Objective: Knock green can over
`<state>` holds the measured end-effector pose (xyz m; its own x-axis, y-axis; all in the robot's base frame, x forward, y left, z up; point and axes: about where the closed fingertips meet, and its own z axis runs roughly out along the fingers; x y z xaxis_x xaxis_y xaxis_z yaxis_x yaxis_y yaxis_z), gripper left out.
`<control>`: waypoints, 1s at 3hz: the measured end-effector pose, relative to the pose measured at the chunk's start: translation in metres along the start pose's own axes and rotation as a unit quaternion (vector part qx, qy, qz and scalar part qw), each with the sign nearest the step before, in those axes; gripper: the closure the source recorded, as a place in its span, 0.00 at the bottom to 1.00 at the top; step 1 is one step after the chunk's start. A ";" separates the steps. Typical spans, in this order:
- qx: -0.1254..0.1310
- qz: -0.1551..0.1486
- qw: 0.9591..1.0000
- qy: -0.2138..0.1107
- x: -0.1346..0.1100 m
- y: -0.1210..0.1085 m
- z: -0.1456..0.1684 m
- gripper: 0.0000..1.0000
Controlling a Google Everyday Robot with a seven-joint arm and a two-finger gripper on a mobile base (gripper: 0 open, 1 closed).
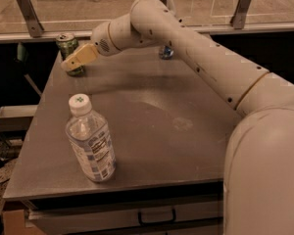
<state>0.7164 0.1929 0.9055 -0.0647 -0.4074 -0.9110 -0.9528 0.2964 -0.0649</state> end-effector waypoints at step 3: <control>0.026 0.033 0.998 -0.043 -0.005 -0.009 0.049 0.40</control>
Offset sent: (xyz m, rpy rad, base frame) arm 0.0316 0.0557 -0.0155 0.1200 0.0049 -0.0768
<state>0.7399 0.2347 0.8905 -0.0985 -0.3104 -0.9455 -0.9309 0.3646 -0.0228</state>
